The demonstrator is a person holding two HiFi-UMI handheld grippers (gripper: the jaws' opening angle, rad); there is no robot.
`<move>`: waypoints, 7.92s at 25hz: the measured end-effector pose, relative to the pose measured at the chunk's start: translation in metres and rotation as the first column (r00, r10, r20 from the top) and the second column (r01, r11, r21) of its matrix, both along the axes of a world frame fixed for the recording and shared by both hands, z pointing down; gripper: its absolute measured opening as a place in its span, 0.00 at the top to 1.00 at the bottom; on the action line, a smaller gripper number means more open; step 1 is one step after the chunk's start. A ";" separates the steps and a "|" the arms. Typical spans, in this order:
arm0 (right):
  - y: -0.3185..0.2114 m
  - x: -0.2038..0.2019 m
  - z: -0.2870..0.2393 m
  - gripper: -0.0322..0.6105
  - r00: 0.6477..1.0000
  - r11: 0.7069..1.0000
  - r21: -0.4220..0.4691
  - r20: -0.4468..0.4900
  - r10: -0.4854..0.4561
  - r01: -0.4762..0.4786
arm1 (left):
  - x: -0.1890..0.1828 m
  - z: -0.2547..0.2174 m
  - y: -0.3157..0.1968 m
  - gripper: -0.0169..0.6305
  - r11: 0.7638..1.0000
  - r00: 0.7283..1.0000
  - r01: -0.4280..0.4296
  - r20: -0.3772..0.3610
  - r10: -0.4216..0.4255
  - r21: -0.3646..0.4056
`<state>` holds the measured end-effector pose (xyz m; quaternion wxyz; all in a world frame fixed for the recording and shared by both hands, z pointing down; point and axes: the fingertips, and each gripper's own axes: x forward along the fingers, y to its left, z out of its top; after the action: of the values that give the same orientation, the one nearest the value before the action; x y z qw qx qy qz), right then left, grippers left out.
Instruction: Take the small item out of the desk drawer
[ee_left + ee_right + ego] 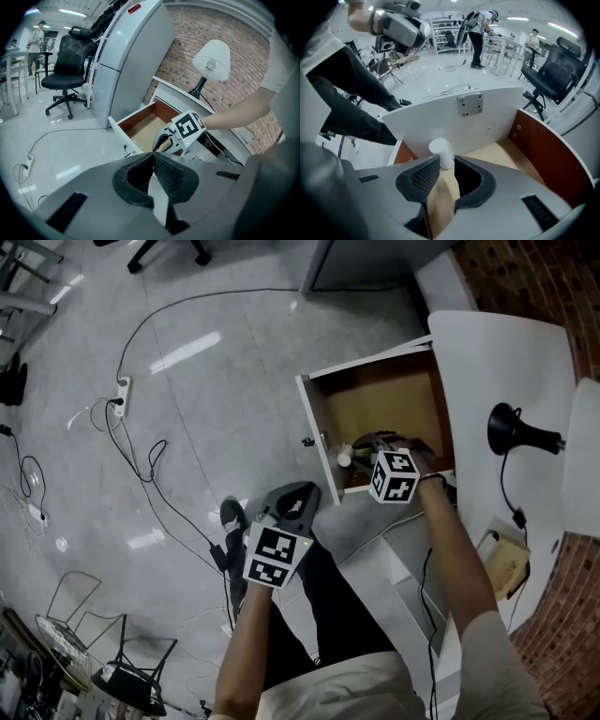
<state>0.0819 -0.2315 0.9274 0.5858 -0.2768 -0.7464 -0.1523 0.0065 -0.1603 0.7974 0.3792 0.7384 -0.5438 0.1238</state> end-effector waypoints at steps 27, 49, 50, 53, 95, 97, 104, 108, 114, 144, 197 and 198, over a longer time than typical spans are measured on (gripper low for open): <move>0.018 0.000 0.050 0.69 0.982 0.982 -0.010 -0.010 -0.188 0.188 | 0.012 0.023 -0.005 0.95 0.999 1.000 -0.020 0.017 0.021 -0.045; 0.016 -0.013 0.015 0.69 0.997 0.999 0.026 0.058 -0.042 0.040 | 0.022 -0.003 -0.013 0.95 0.995 0.995 -0.098 0.033 0.099 -0.025; 0.016 -0.014 0.012 0.69 0.998 0.999 0.025 0.059 -0.033 0.032 | 0.021 -0.005 -0.012 0.95 0.995 0.994 -0.099 0.035 0.099 -0.025; 0.018 -0.020 0.001 0.69 0.997 0.999 -0.001 0.067 0.043 -0.043 | 0.017 -0.013 -0.011 0.95 0.995 0.995 -0.092 0.035 0.093 -0.026; 0.058 -0.052 -0.256 0.69 0.314 0.396 -0.227 0.326 0.892 -0.890 | -0.010 -0.210 0.049 0.95 0.957 0.965 -0.259 0.087 0.249 0.128; 0.065 -0.053 -0.268 0.69 0.289 0.377 -0.229 0.340 0.895 -0.897 | -0.012 -0.218 0.058 0.95 0.958 0.966 -0.255 0.082 0.246 0.131; 0.088 -0.050 -0.319 0.69 0.153 0.275 -0.275 0.395 0.906 -0.921 | -0.021 -0.253 0.076 0.95 0.958 0.969 -0.241 0.093 0.228 0.156; 0.099 -0.047 -0.351 0.69 0.093 0.233 -0.301 0.414 0.905 -0.925 | -0.022 -0.273 0.085 0.95 0.943 0.954 -0.291 0.127 0.272 0.162; 0.115 -0.044 -0.383 0.69 -0.003 0.162 -0.344 0.432 0.902 -0.925 | -0.023 -0.283 0.088 0.95 0.923 0.936 -0.343 0.151 0.319 0.175; 0.111 -0.041 -0.396 0.69 -0.005 0.167 -0.364 0.428 0.904 -0.916 | 0.001 -0.307 0.064 0.95 0.902 0.915 -0.380 0.228 0.333 0.204; 0.117 -0.039 -0.381 0.70 -0.040 0.148 -0.420 0.407 0.912 -0.896 | -0.007 -0.295 0.066 0.95 0.932 0.944 -0.315 0.159 0.289 0.180; 0.117 -0.039 -0.382 0.70 -0.048 0.142 -0.425 0.407 0.912 -0.894 | -0.007 -0.295 0.067 0.95 0.932 0.943 -0.317 0.161 0.290 0.178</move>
<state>0.0433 -0.1144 0.5455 0.2693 0.3361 -0.8792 0.2040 -0.0006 -0.0931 0.5027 0.2418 0.8383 -0.4566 0.1738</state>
